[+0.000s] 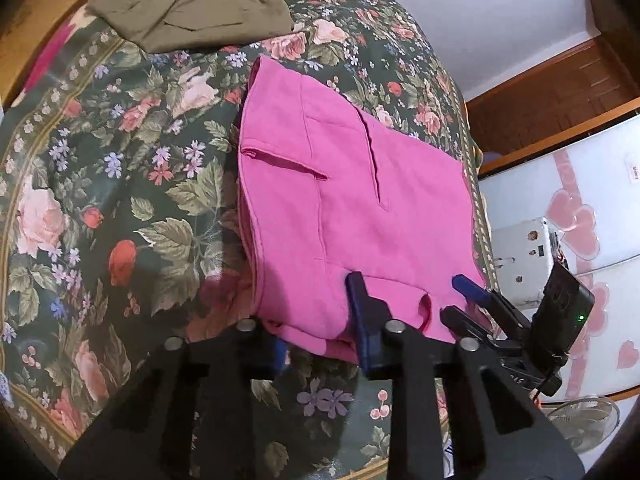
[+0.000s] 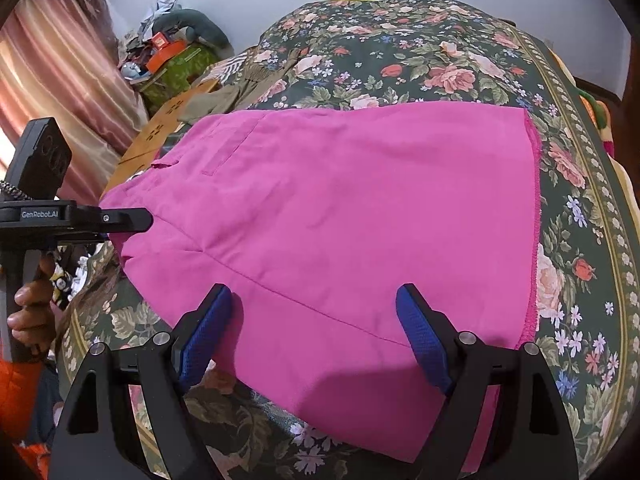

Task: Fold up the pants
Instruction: 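Move both tools over the folded pink trousers, left gripper near the right tool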

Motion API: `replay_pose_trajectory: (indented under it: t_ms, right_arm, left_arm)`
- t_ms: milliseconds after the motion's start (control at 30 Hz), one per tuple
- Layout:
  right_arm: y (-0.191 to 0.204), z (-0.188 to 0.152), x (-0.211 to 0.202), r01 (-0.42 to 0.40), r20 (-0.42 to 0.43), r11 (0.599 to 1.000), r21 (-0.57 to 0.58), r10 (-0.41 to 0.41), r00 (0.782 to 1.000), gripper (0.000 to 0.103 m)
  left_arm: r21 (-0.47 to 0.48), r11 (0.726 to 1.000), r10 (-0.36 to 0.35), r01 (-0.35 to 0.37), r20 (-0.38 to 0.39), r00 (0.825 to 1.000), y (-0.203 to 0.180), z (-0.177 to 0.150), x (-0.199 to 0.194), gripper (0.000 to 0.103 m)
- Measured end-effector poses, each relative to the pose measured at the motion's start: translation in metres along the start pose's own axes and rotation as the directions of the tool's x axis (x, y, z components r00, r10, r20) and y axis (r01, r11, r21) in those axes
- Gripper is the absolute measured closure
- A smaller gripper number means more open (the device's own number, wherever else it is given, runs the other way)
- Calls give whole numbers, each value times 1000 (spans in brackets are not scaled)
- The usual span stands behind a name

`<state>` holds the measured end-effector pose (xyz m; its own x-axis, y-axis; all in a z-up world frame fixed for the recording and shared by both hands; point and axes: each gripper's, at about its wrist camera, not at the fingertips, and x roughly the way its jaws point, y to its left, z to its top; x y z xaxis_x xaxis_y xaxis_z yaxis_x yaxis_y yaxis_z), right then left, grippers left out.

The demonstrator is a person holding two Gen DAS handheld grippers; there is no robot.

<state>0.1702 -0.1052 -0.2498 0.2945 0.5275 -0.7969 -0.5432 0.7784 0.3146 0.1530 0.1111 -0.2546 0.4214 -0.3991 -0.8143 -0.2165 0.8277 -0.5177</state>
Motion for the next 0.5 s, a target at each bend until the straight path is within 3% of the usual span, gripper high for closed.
replay_pose_trajectory:
  t_ms: [67, 100, 167, 300, 400, 500]
  right_arm:
    - [-1, 1, -1, -1, 3, 1000, 12, 1, 1000, 24]
    - [-3, 0, -4, 0, 12, 1000, 25, 0, 1000, 24]
    - [-6, -1, -7, 0, 19, 999, 35, -1, 1000, 24]
    - [-7, -7, -10, 28, 20, 1000, 10, -28, 999, 27]
    - [-1, -12, -9, 60, 18, 997, -40, -59, 998, 27]
    - [2, -14, -8, 89, 23, 994, -59, -88, 996, 27]
  left_arm:
    - [29, 998, 51, -52, 29, 998, -5, -2, -4, 81]
    - [64, 992, 107, -111, 63, 992, -10, -4, -9, 82]
    - [121, 967, 210, -226, 133, 969, -19, -9, -19, 83]
    - [173, 920, 319, -352, 193, 928, -18, -18, -32, 83]
    - [233, 843, 425, -485, 263, 866, -25, -30, -34, 83]
    - [272, 780, 472, -563, 336, 815, -37, -33, -38, 83]
